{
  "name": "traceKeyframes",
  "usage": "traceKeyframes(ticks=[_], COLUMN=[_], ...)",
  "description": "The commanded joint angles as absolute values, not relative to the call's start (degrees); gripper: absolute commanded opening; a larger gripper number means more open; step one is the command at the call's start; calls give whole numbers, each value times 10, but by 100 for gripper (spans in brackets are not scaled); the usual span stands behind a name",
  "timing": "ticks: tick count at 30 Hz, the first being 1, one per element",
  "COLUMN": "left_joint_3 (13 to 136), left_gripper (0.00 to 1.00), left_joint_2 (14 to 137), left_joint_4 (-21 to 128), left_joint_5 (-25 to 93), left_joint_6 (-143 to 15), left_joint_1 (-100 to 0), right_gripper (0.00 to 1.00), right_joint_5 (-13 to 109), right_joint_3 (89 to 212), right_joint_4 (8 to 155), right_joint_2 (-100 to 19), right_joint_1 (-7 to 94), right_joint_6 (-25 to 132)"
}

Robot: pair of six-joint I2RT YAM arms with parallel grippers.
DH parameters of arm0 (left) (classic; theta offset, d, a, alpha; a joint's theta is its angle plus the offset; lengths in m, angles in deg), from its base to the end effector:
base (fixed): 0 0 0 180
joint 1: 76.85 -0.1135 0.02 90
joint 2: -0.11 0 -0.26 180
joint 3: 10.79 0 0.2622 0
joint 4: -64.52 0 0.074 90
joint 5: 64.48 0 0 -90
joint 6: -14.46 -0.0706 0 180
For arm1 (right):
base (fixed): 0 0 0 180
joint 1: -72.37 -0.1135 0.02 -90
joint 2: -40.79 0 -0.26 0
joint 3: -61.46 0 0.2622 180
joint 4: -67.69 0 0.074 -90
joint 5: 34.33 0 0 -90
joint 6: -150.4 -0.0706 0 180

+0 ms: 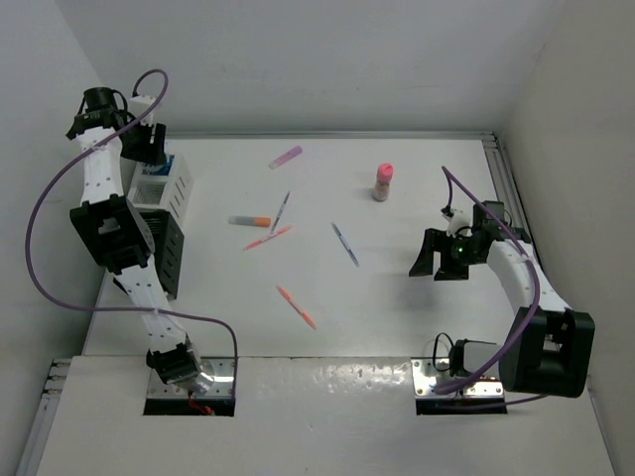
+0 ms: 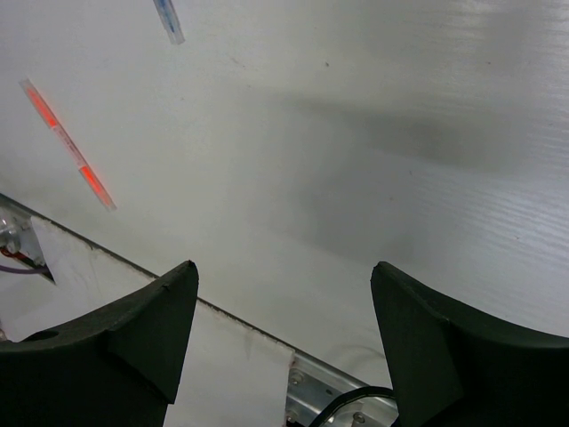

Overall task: Sort the stationery into containers
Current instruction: Place the stationery in the storage box.

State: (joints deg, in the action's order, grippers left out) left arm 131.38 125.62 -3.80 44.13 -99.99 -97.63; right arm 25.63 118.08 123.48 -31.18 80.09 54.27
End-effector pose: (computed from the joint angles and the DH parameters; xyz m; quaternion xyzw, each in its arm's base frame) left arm 0.4845 0.1597 0.2898 0.0829 0.9299 -0.0164 0.3579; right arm 0.2387 0.0033 0.1635 0.0727 0.9510 0.2534 0.1618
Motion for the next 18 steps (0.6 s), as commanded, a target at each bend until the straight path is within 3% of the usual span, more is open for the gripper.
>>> traceKeyframes(ticks=[1, 4, 7, 9, 11, 13, 15, 18], left_joint_3=[1330, 1323, 1287, 1254, 1257, 1310, 1383, 1393], left_gripper=[48, 64, 70, 87, 89, 73, 44, 28], left_joint_2=[1260, 1252, 1218, 1188, 1182, 1203, 1242, 1253], left_joint_4=[-23, 1, 57, 107, 117, 84, 29, -7], left_joint_5=[426, 424, 434, 449, 457, 462, 468, 473], left_joint_6=[-1013, -995, -971, -955, -953, -958, -962, -974], left_joint_1=[-960, -960, -961, -963, -958, -954, -951, -951], right_gripper=[77, 78, 78, 78, 78, 78, 78, 78], right_joint_5=[255, 258, 259, 259, 257, 257, 258, 258], right_joint_3=[1180, 1179, 1181, 1181, 1182, 1182, 1179, 1175], right_joint_4=[1227, 1230, 1230, 1231, 1231, 1231, 1230, 1232], right_joint_2=[-305, -301, -300, -298, -297, -294, -287, -277], right_joint_1=[798, 798, 798, 798, 798, 798, 798, 798], right_joint_6=[538, 541, 542, 542, 540, 538, 538, 540])
